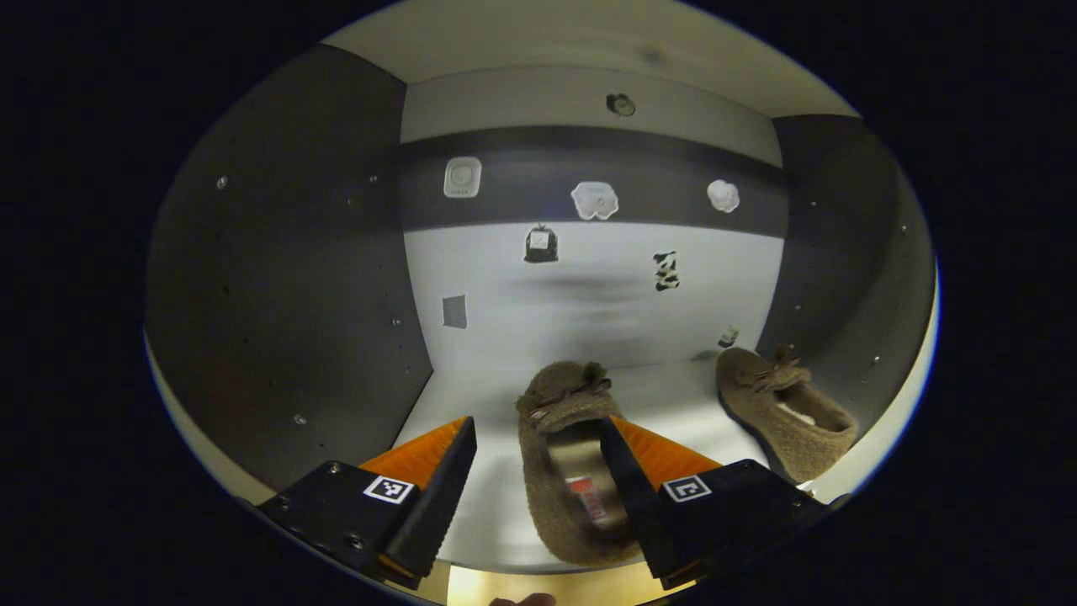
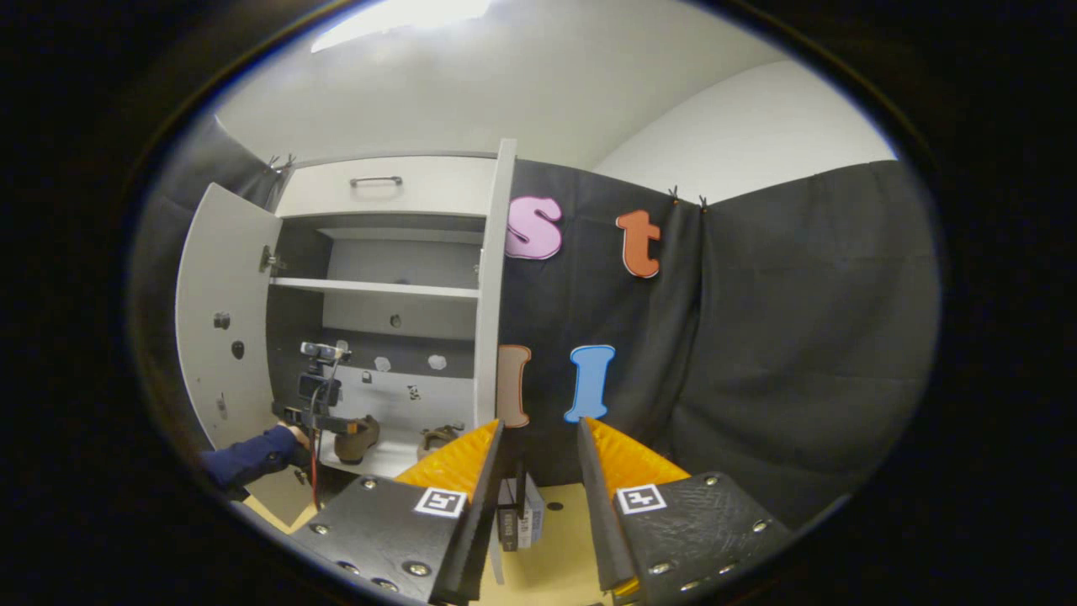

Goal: Grab one shoe with the right hand and put it into the shoe cabinet, grab the other shoe with the left hand and put it into the shoe cabinet; then close the right door with the right hand and the left door with the left hand.

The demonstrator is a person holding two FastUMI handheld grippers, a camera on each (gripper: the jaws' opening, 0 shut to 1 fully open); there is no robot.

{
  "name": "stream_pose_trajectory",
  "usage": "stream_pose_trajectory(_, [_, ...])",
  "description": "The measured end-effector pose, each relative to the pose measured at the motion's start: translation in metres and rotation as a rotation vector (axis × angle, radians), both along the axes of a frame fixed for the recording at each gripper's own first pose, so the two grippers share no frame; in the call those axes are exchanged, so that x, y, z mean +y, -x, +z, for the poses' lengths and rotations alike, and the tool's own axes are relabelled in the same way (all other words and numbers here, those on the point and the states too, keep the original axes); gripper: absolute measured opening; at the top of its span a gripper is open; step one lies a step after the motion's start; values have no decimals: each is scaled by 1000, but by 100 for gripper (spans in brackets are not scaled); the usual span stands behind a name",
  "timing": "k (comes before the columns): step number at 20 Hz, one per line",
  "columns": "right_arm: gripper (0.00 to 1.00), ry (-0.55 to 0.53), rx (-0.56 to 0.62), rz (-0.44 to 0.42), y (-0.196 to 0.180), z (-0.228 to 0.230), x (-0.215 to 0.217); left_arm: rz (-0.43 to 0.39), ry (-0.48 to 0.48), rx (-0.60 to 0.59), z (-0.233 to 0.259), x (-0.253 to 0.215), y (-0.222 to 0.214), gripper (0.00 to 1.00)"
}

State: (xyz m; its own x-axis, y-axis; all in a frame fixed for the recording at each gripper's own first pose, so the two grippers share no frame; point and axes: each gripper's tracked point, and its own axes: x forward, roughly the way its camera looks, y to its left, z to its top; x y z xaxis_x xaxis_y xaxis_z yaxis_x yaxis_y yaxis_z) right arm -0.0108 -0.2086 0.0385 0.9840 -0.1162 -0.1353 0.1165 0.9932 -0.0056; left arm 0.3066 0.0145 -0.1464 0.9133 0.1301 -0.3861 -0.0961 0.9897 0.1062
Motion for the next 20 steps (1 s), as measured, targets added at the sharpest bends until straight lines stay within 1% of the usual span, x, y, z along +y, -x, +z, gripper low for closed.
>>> stream_pose_trajectory(1, [48, 1, 6, 0, -2, -3, -2, -20, -4, -8, 8, -5, 3, 93])
stream_pose_trajectory(2, [51, -2, 11, -2, -2, -5, -5, -34, -3, -15, 16, -10, 9, 93])
stream_pose_trajectory(5, [51, -7, 20, -14, -6, -12, -16, -67, 29, -31, 33, -23, 23, 94])
stream_pose_trajectory(8, [51, 19, 19, -23, -14, -16, -31, -94, 72, -96, 58, -34, 36, 93])
stream_pose_trajectory(9, [48, 30, 27, -28, -16, -19, -36, -110, 75, -113, 66, -39, 43, 94])
stream_pose_trajectory(10, [51, 36, 32, -29, -18, -23, -39, -124, 74, -124, 74, -43, 51, 93])
stream_pose_trajectory(11, [48, 34, 37, -30, -20, -27, -42, -139, 72, -132, 81, -47, 59, 93])
stream_pose_trajectory(12, [51, 25, 39, -25, -23, -29, -43, -156, 71, -146, 90, -52, 68, 93])
stream_pose_trajectory(17, [51, -26, 59, -6, -37, -46, -50, -233, 52, -227, 139, -75, 127, 92])
stream_pose_trajectory(18, [53, -42, 57, -3, -39, -47, -53, -245, 46, -235, 145, -79, 142, 93])
stream_pose_trajectory(19, [58, -53, 49, 1, -42, -46, -54, -249, 48, -243, 152, -82, 155, 93])
stream_pose_trajectory(20, [66, -62, 35, 5, -44, -46, -56, -254, 56, -255, 160, -86, 170, 93])
